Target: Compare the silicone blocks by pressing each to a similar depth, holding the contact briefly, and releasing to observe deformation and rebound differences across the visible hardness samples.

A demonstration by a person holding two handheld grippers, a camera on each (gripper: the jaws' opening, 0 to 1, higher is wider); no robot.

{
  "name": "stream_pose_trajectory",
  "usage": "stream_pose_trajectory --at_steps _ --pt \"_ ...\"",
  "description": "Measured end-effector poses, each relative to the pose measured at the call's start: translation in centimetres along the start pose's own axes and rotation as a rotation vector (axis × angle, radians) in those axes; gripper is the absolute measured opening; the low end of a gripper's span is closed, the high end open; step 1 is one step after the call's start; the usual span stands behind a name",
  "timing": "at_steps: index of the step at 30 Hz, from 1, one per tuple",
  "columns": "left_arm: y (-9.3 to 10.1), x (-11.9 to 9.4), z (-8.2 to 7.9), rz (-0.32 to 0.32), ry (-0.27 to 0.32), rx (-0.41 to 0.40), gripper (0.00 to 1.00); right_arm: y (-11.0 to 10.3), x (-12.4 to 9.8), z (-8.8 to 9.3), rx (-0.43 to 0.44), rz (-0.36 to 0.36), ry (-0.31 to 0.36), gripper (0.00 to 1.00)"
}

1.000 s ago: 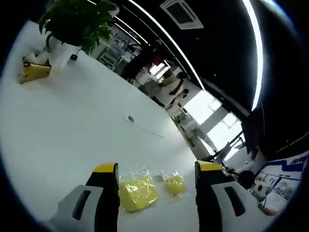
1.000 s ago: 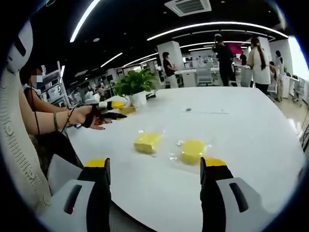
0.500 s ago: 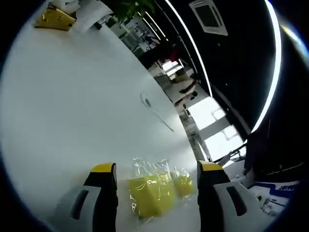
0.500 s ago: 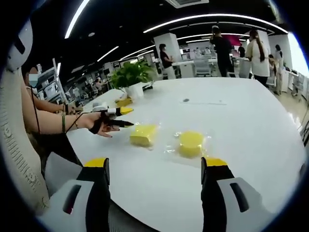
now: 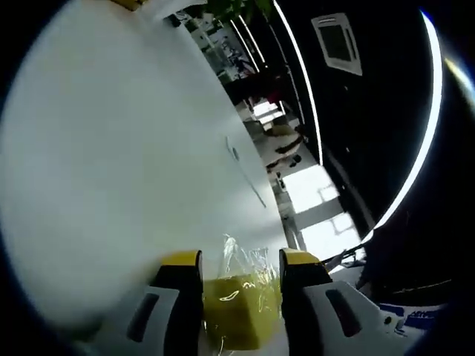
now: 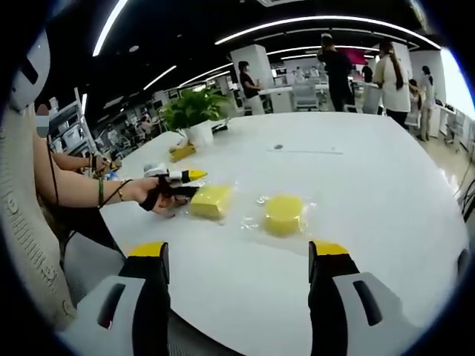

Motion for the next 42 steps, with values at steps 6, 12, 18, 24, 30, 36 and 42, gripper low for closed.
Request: stream_pose_trajectory --at_steps 6,12,18,24,30,36,42 --pt "-1.2 0.2 0.4 -0.032 0.009 -0.067 0.14 0.4 -0.1 0.2 0.003 0.009 -0.005 0.70" --pt "-1.2 0.2 0.1 -0.014 0.041 -0.120 0.08 0.3 0.0 0.5 0.009 0.004 -0.011 0.70" --pt "-0.9 0.4 -0.2 -0.005 0.055 -0.096 0.00 0.3 0.1 0.4 0.002 -0.001 -0.009 0.68" --pt "0.4 0.7 -0.6 -0.012 0.049 -0.010 0.00 0.3 -0.4 0.1 -0.006 0.008 0.005 0.68" --pt "2.2 0.8 -0.9 -0.069 -0.014 0.175 0.00 0.0 -0.8 -0.1 -0.016 0.007 0.019 0.67" --pt "5.8 0.9 -0.8 -0.042 -0.073 0.534 0.00 -0.3 -1.4 -0.4 -0.031 0.008 0.036 0.66" --pt "9.3 0.8 0.2 0.007 -0.122 0.858 0.00 -0.8 -2.0 -0.7 -0.043 0.004 0.056 0.65"
Point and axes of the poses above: the point that each gripper's makers call its tool centre point, and the gripper's own axes: x roughly forward along the fingers, y roughly to its right, z roughly out of its underside, the point moved 2 cm from there along -x, roughly backward along the fingers, and after that the axes turned 5 degrees about y, right-handed, at the moved point
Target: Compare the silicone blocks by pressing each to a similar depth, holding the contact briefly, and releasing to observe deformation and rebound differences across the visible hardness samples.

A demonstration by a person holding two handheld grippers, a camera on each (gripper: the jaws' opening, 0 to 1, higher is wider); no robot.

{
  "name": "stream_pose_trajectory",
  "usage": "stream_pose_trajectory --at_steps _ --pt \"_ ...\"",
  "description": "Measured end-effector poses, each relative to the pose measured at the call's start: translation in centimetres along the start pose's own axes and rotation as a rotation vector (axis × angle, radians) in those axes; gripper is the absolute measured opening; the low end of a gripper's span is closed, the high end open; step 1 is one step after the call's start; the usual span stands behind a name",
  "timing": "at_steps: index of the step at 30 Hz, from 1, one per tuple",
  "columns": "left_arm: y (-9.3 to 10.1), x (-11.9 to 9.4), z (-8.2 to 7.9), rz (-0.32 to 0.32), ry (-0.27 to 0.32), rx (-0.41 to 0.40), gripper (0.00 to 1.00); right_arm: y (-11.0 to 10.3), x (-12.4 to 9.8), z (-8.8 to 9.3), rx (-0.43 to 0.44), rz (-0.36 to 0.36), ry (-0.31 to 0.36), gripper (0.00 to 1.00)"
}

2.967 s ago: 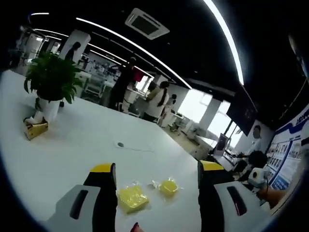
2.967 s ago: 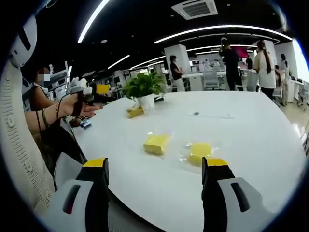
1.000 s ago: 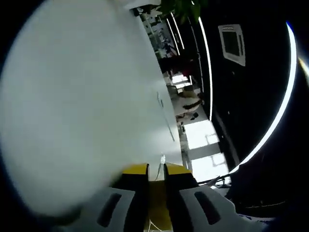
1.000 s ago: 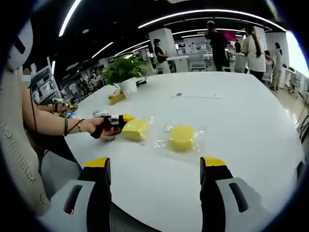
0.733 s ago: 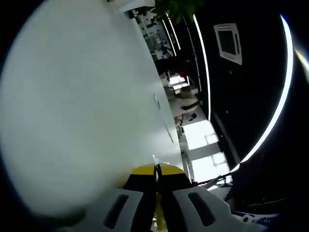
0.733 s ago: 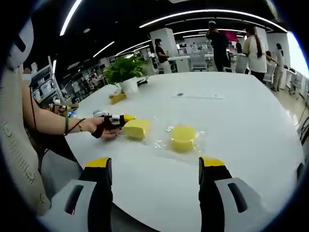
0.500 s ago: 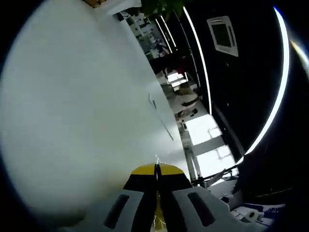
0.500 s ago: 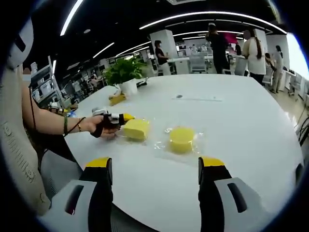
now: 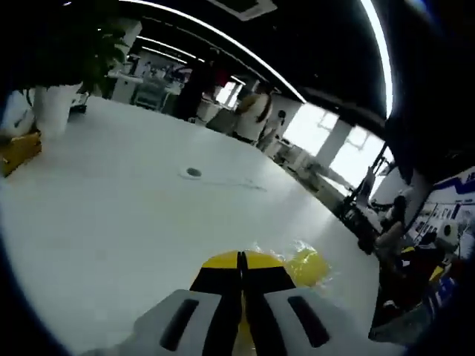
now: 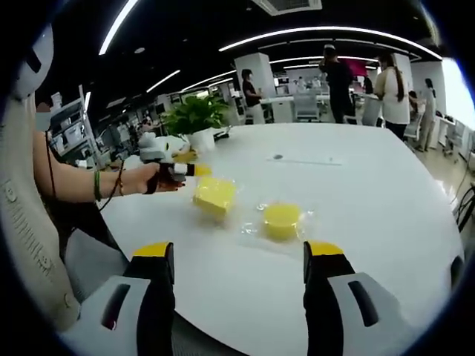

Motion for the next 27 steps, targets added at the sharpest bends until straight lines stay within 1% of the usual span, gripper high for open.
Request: stream_pose_trajectory --at_steps 2,3,4,5,6,7,9,11,13,17,22,25,27 --pt "1.4 0.0 -0.4 0.030 -0.013 0.127 0.00 -0.2 -0.2 -0.1 -0.005 -0.001 0.005 0.65" --pt "2.4 0.1 -0.5 0.061 -0.027 0.222 0.00 -0.3 -0.3 -0.3 -0.008 -0.003 0.012 0.65" --pt "2.9 0.1 -0.5 0.060 -0.030 0.219 0.00 -0.4 -0.3 -0.3 -0.011 -0.003 0.015 0.65" --pt "3.9 0.0 -0.6 0.089 -0.041 0.225 0.00 -0.5 -0.4 -0.4 -0.015 -0.004 0.022 0.65" --pt "4.2 0.0 -0.7 0.095 -0.037 0.257 0.00 -0.6 -0.4 -0.5 -0.016 -0.005 0.026 0.65" --pt "4.5 0.0 -0.9 0.086 -0.031 0.283 0.00 -0.7 -0.5 -0.6 -0.018 -0.005 0.030 0.65" --pt "5.6 -0.1 -0.9 0.106 -0.036 0.319 0.00 -0.9 -0.7 -0.9 -0.028 -0.007 0.044 0.65" --pt "6.0 -0.2 -1.0 0.114 -0.034 0.334 0.00 -1.1 -1.0 -1.3 -0.035 -0.009 0.056 0.65" --pt "6.3 -0.4 -1.0 0.115 -0.038 0.329 0.00 -1.1 -1.2 -1.4 -0.040 -0.008 0.063 0.65" --pt "6.7 -0.9 -1.7 0.120 -0.031 0.321 0.00 -1.1 -2.0 -1.9 -0.052 0.000 0.085 0.66" --pt "7.8 -2.0 -3.1 0.132 -0.009 0.324 0.00 -1.2 -2.6 -2.5 -0.064 0.010 0.109 0.66" --pt "8.8 -2.9 -4.3 0.155 0.010 0.325 0.00 -1.2 -3.0 -2.9 -0.072 0.014 0.126 0.67" --pt "9.4 -3.4 -5.0 0.166 0.021 0.341 0.00 -1.3 -3.0 -3.1 -0.079 0.009 0.133 0.67"
Point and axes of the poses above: the point that each gripper's makers call its tool centre point, and the gripper's own axes: x roughly forward along the fingers, y roughly to its right, z roughly out of its underside, the point moved 2 cm from there along -x, roughly backward along the fingers, and after that the axes turned 5 degrees about y, right-handed, at the moved point
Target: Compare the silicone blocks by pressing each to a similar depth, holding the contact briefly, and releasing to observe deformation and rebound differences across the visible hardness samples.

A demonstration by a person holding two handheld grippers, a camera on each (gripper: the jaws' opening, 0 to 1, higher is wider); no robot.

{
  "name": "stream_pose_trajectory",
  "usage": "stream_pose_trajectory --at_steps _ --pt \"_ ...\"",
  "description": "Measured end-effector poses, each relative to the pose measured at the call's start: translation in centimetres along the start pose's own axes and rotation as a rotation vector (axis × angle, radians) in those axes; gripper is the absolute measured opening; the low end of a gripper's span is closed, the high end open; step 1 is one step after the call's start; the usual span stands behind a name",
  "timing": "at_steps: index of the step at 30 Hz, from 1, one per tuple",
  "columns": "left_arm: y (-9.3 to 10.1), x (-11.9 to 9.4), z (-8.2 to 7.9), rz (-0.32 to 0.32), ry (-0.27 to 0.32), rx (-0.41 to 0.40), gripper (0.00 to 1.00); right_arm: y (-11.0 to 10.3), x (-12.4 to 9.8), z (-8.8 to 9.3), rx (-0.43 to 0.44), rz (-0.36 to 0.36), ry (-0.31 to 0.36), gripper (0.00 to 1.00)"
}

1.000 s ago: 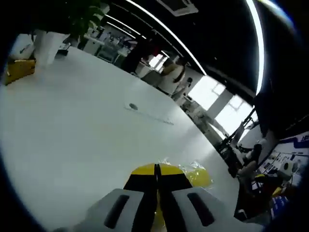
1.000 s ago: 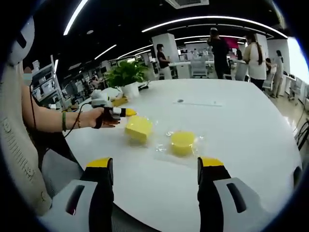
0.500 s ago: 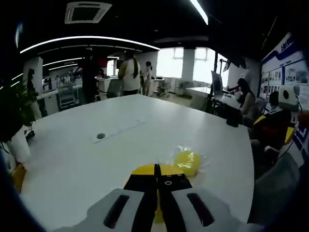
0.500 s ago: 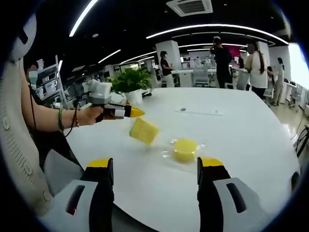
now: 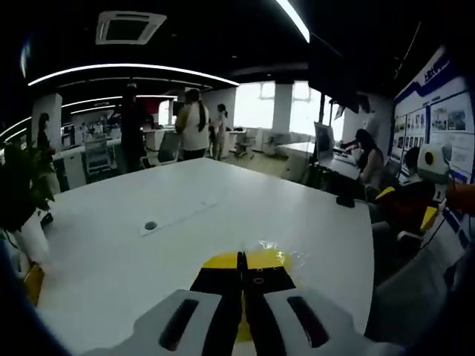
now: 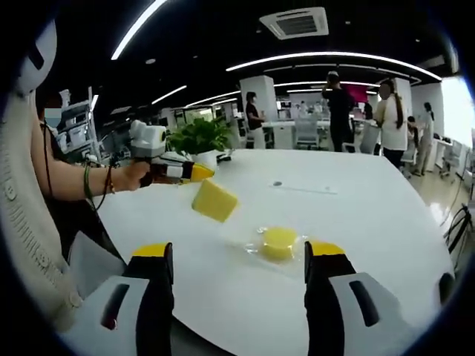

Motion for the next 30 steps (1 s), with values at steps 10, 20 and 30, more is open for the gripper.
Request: stream_pose_trajectory --at_steps 10,20,30 --pt "1.6 -3.6 -6.8 0.034 0.093 0.135 0.00 -1.2 0.9 -2.7 -0.095 -0.088 0.021 0.71" --pt "3.9 -6.8 -12.1 0.133 0.166 0.184 0.00 -2.5 3.2 -8.5 -0.269 -0.203 0.060 0.75" --pt "6.1 -7.8 -12.9 0.213 0.129 0.288 0.00 -5.2 6.8 -11.8 -0.403 -0.356 0.043 0.75"
Point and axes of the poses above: the point that each gripper's makers call its tool centre point, and the gripper's own axes: x roughly forward along the fingers, y roughly to its right, z roughly out of its underside, the point moved 2 cm from there along -x, roughly backward along the fingers, and after that the axes turned 5 degrees about y, right-handed, at the moved point
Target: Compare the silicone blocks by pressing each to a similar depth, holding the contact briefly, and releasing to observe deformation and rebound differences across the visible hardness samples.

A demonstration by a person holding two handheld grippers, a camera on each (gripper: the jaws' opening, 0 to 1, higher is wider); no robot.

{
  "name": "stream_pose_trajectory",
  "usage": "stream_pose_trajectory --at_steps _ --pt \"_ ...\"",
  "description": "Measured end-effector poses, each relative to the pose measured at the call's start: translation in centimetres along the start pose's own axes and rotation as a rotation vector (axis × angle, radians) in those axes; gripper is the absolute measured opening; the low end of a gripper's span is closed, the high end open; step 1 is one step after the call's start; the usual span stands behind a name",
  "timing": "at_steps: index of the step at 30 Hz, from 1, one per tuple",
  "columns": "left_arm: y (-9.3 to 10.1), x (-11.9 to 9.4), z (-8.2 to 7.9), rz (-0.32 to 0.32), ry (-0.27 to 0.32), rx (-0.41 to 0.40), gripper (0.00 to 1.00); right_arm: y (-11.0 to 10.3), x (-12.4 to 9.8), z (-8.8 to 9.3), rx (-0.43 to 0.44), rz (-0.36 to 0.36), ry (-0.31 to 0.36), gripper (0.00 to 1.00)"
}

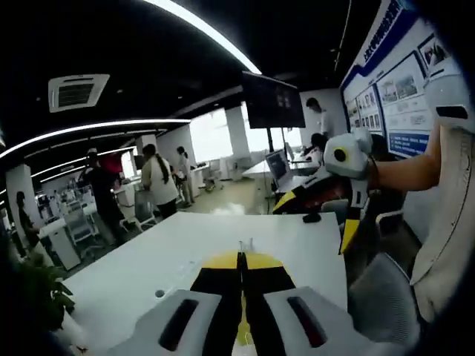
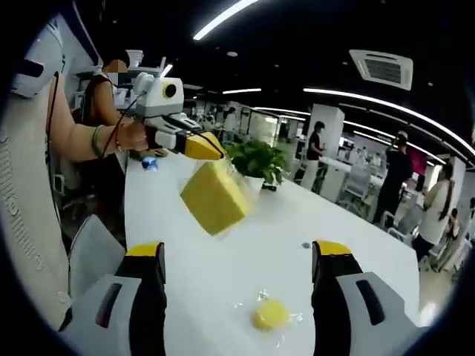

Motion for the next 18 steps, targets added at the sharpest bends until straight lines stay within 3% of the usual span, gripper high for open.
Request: stream_pose_trajectory --at_steps 7,18 --pt "1.6 0.3 -0.4 0.091 -0.016 0.025 0.00 -0.9 3.4 -0.6 -0.079 -0.105 -0.035 0.75" --pt "2.8 0.5 -1.1 0.177 0.013 0.034 0.00 -2.8 6.7 0.1 -0.102 -0.233 -0.080 0.71"
Point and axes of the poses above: the point that each gripper's makers call its tool centre point, and the gripper's own axes: x roughly forward along the fingers, y roughly to its right, z roughly out of its underside, the point moved 2 cm from there along -x, roughly backward along the fingers, and after that the axes turned 5 degrees about y, right-handed, at the moved point
